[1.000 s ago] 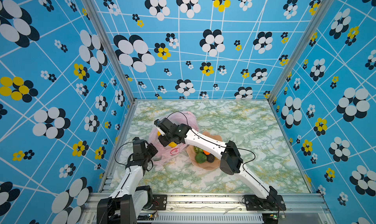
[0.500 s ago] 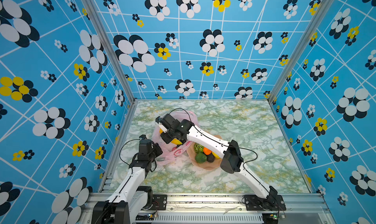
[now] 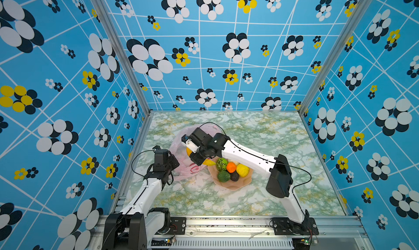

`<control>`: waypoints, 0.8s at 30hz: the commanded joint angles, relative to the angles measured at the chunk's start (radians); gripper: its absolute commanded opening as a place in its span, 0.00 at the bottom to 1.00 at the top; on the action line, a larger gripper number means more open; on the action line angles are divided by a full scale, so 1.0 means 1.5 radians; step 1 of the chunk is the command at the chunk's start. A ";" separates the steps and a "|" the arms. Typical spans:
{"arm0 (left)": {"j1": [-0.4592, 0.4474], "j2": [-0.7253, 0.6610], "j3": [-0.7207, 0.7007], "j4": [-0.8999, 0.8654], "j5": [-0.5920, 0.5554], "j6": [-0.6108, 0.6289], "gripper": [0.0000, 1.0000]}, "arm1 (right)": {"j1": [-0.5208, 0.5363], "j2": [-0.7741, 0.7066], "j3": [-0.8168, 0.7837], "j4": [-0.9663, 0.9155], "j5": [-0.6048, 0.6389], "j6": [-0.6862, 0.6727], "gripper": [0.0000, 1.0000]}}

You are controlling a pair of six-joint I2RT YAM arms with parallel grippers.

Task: Take fruits out of the plastic bag
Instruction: Place the fruit on the plate.

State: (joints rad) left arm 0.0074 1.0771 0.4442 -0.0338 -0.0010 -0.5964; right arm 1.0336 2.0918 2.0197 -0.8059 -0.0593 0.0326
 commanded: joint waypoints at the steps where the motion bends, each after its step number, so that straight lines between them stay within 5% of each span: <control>1: 0.019 0.005 -0.009 0.009 -0.007 0.014 0.00 | 0.005 -0.078 -0.079 0.026 -0.004 -0.037 0.26; 10: 0.031 0.017 -0.023 0.033 0.013 0.011 0.00 | 0.005 -0.247 -0.315 0.056 -0.006 -0.081 0.26; 24: 0.032 0.031 -0.029 0.051 0.026 0.011 0.00 | 0.007 -0.384 -0.540 0.108 -0.038 -0.124 0.25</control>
State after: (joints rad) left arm 0.0467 1.1183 0.4129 0.0257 0.0292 -0.5903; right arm 1.0386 1.5425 1.2522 -0.6800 -0.0834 -0.1177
